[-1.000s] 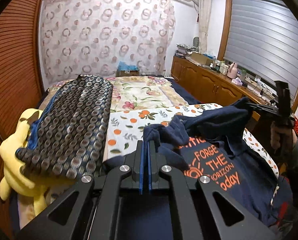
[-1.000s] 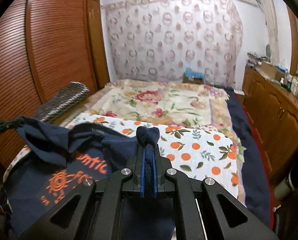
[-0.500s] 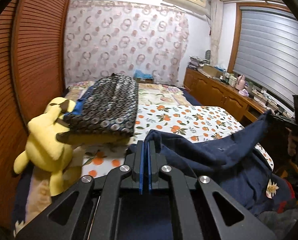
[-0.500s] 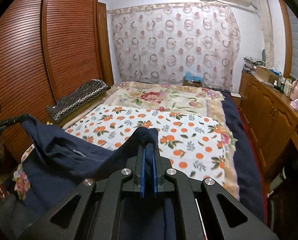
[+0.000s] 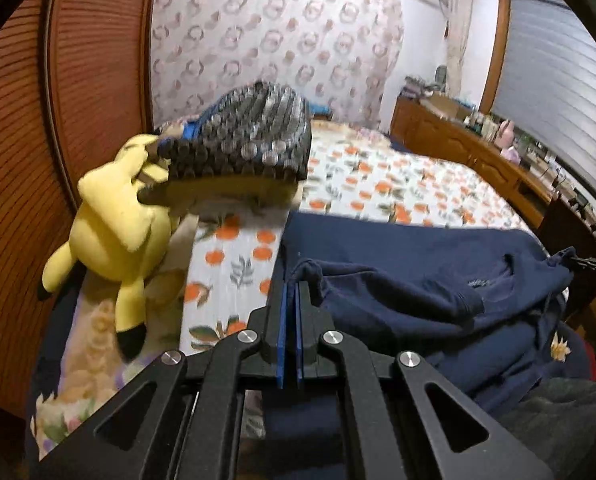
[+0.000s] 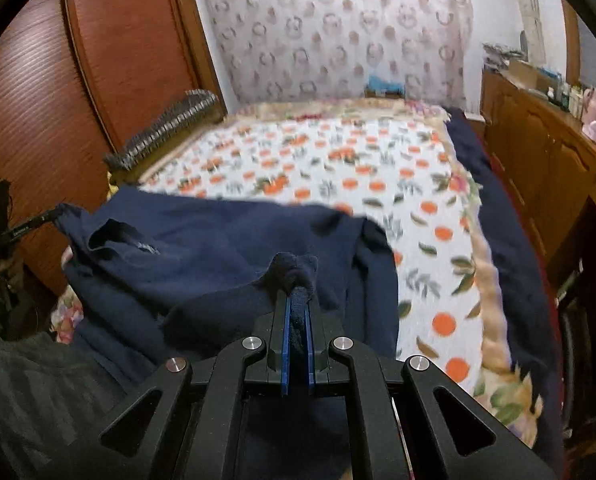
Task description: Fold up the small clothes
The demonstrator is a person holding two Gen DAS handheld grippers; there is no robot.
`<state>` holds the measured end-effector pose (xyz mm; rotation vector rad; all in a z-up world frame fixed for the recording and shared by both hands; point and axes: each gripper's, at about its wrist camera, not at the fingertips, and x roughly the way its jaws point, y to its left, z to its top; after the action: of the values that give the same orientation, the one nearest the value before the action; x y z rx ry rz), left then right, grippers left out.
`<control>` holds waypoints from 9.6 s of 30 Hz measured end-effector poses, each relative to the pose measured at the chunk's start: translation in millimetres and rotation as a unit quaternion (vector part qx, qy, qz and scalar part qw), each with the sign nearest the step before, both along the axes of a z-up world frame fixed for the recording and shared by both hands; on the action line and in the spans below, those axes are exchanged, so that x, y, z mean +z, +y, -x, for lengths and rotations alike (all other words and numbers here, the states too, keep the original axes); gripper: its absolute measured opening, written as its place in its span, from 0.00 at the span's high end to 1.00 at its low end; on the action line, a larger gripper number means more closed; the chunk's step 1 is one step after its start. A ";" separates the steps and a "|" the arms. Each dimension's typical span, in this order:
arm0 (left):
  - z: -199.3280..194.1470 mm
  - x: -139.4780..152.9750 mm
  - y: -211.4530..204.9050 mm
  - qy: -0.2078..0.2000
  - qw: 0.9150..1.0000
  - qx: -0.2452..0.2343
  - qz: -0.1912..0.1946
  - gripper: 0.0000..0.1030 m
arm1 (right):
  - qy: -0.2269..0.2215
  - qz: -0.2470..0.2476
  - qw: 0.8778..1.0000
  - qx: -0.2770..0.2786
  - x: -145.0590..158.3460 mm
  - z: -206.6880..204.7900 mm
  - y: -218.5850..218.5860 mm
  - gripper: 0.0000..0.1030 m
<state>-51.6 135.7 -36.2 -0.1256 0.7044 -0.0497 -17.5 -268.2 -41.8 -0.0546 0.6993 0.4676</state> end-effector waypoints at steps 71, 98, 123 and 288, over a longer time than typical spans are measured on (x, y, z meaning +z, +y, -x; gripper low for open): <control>-144.3 -50.8 -5.0 0.110 0.991 -0.075 -0.001 0.61 | 0.028 0.080 0.996 0.007 -43.2 -117.2 52.2 0.73; -18.5 213.0 -17.2 -0.235 0.962 -0.132 0.050 0.94 | -0.260 0.035 0.965 0.008 200.1 44.1 12.9 0.86; -150.2 178.0 -13.5 -0.210 0.976 -0.065 0.003 0.94 | -0.234 0.042 0.971 -0.033 186.5 -54.8 28.2 0.86; -76.3 -15.9 -37.7 0.004 0.999 -0.041 -0.026 0.93 | -0.053 0.047 0.997 -0.013 -4.7 -96.3 -15.5 0.57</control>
<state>24.8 98.1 -52.1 -0.0472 0.7185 -0.1100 78.7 -283.7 -46.4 -0.1569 0.6170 0.4035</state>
